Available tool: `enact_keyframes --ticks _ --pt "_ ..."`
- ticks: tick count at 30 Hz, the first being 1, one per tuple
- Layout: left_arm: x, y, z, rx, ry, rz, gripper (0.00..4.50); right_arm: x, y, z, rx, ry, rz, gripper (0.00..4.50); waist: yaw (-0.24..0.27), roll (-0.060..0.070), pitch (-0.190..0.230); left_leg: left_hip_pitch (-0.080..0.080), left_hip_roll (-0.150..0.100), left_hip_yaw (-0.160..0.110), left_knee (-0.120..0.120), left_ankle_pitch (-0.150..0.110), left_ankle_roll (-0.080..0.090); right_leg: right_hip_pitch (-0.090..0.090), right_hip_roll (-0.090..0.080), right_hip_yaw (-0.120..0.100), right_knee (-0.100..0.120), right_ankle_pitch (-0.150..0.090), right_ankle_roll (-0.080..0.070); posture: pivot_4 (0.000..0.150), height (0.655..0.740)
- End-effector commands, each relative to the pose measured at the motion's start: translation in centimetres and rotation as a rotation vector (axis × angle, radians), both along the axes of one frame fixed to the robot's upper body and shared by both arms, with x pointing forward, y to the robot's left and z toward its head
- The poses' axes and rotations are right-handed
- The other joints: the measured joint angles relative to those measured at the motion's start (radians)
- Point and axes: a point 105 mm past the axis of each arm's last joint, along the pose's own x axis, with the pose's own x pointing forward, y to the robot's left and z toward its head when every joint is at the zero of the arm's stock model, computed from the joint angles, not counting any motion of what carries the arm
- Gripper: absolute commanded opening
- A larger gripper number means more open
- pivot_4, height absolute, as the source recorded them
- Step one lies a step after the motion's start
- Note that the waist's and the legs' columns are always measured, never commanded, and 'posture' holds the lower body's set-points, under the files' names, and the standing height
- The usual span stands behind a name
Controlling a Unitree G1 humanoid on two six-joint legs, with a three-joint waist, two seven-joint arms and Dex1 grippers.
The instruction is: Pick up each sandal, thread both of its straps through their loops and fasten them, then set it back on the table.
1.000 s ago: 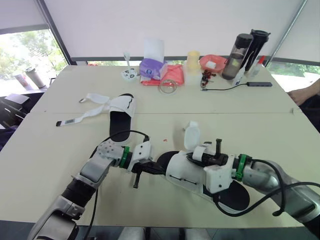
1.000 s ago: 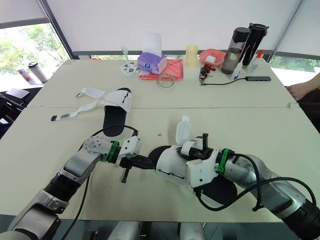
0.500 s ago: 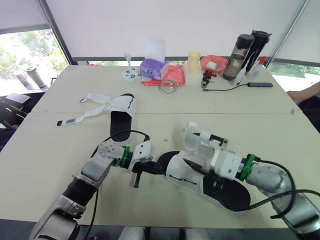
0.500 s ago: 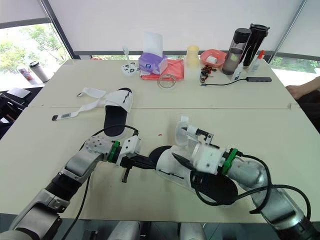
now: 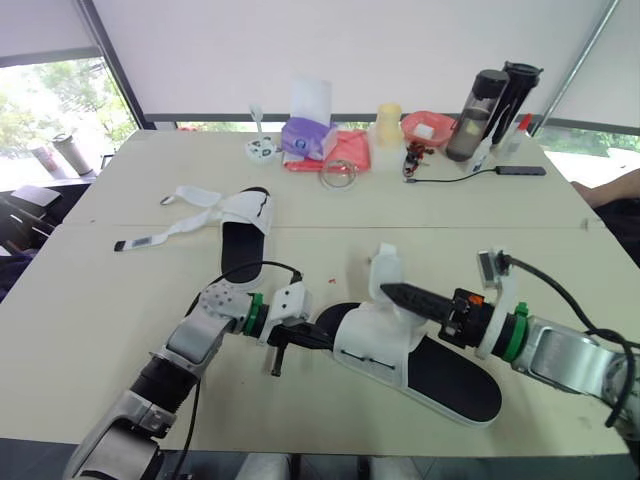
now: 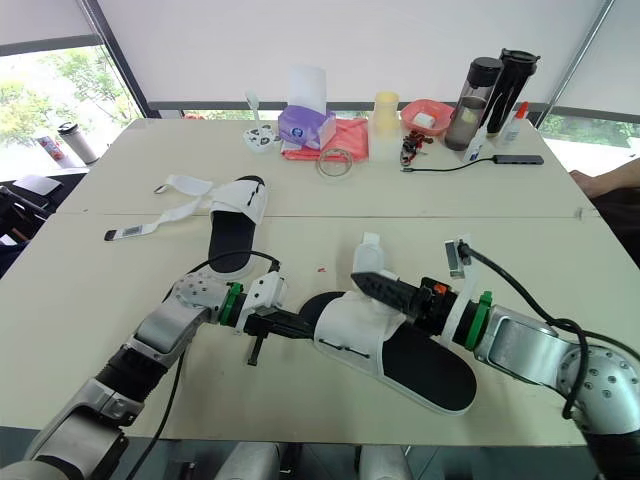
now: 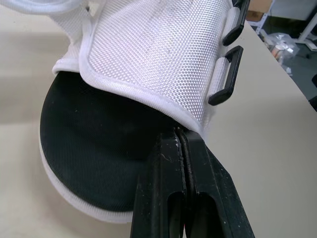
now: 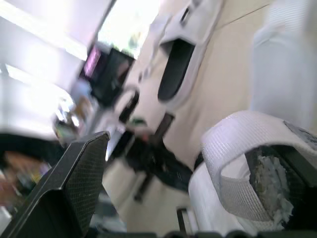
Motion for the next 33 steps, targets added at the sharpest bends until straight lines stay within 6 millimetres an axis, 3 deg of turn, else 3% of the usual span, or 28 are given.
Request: enact_keyframes --ticks 1,5,9,10,14,19,23,27,30,33 --pt "-0.4 -0.2 -0.6 0.012 0.017 -0.003 0.0 1.2 -0.7 -0.3 0.037 0.074 -0.12 4.46 0.0 0.001 0.0 0.0 0.0 0.0 0.0 0.0 0.0 0.0 0.0 0.0 0.0 0.0 0.0 0.15 0.74" --pt "-0.6 -0.3 -0.7 0.009 0.02 -0.002 0.0 1.9 -0.9 0.0 0.088 0.103 -0.208 4.46 0.0 0.001 -0.001 0.0 0.0 0.0 0.0 0.0 0.0 -0.001 0.0 0.001 0.0 0.0 0.0 0.15 0.74" --pt "-0.7 -0.5 -0.7 0.002 0.026 0.0 0.0 2.3 -1.9 0.7 0.027 0.097 -0.277 3.26 0.001 0.002 -0.001 0.0 -0.001 0.0 0.0 0.0 0.0 -0.001 0.0 0.001 0.0 0.0 0.0 0.15 0.74" --pt "-0.7 -0.6 -0.7 0.001 0.026 0.0 0.0 2.4 -2.2 1.0 0.008 0.084 -0.285 3.26 0.002 0.002 -0.001 0.0 -0.001 0.0 0.0 0.0 0.0 -0.001 0.0 0.001 0.0 0.0 0.0 0.15 0.74" --pt "-0.8 -0.7 -0.7 -0.003 0.03 -0.002 0.0 2.6 -2.8 5.0 -0.122 -0.204 -0.298 3.26 0.0 0.003 -0.001 0.0 -0.001 0.0 0.0 0.0 0.0 -0.001 0.0 0.001 0.0 0.0 0.0 0.15 0.74" --pt "-1.1 -0.9 -0.8 -0.008 0.038 -0.014 0.0 2.6 -2.5 6.4 -0.511 -0.528 -0.236 3.26 0.001 0.004 0.0 0.0 -0.001 0.0 -0.001 0.0 0.0 -0.002 0.001 0.0 0.0 0.0 0.001 0.15 0.74" --pt "-1.0 -1.1 -0.7 -0.009 0.036 -0.016 0.0 2.4 -1.5 5.6 -0.769 -0.726 -0.125 3.26 0.0 0.004 -0.001 0.0 -0.001 0.001 -0.001 0.0 0.0 -0.002 0.002 0.0 0.0 0.0 0.001 0.15 0.74" --pt "-0.9 -1.1 -0.7 -0.012 0.034 -0.014 0.0 2.2 -1.0 3.2 -0.986 -0.849 -0.013 3.26 0.001 0.004 0.0 0.0 -0.001 0.0 -0.001 0.0 0.0 -0.001 0.002 0.0 0.0 0.0 0.001 0.15 0.74" --pt "-1.1 -1.1 -0.7 -0.013 0.034 -0.011 0.0 2.5 -1.7 2.4 -0.974 -0.819 -0.029 3.26 0.001 0.003 0.0 0.0 -0.001 0.001 -0.001 0.0 0.0 -0.001 0.001 0.0 0.0 0.0 0.001 0.15 0.74" --pt "-1.1 -1.0 -0.7 -0.013 0.035 -0.006 0.0 3.2 -3.3 3.4 -0.823 -0.747 -0.151 3.26 0.001 0.003 0.0 0.0 -0.001 0.001 -0.001 0.0 0.0 -0.001 0.0 0.0 0.0 0.0 0.001 0.15 0.74"
